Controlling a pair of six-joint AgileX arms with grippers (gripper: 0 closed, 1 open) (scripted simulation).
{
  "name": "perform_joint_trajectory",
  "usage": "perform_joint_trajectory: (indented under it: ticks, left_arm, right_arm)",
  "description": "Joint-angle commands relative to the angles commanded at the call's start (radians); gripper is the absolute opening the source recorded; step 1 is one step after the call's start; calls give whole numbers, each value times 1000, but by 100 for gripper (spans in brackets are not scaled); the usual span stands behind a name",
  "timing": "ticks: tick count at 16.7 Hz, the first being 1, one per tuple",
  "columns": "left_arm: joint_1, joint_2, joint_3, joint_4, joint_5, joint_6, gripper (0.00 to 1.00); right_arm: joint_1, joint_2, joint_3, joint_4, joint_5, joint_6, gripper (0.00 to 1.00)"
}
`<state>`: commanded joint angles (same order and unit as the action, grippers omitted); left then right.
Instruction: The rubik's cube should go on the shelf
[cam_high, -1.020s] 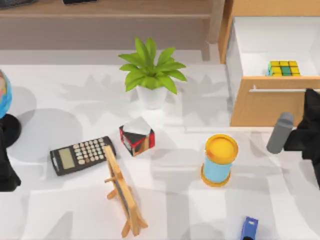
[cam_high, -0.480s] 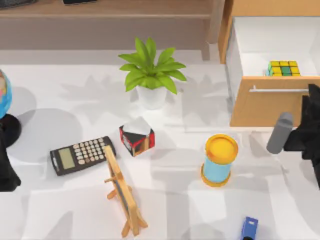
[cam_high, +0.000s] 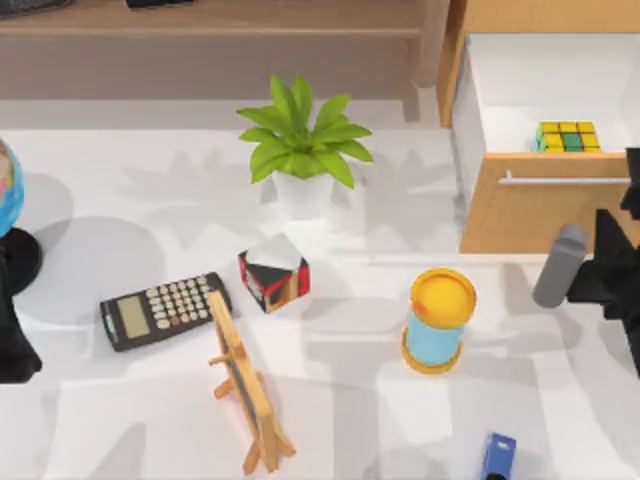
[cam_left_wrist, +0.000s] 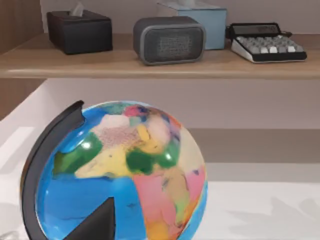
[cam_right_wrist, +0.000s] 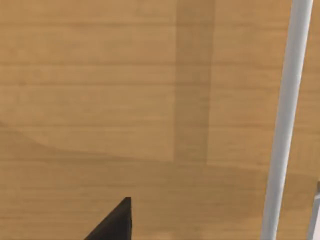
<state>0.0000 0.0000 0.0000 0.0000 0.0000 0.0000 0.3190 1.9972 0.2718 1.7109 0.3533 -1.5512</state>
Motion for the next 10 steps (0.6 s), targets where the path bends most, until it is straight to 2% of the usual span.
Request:
perform_joint_trajectory:
  ticks: [10]
  left_arm:
    - [0, 0, 0, 0, 0, 0, 100]
  right_arm:
    - [25, -7, -59, 54, 27, 1, 100]
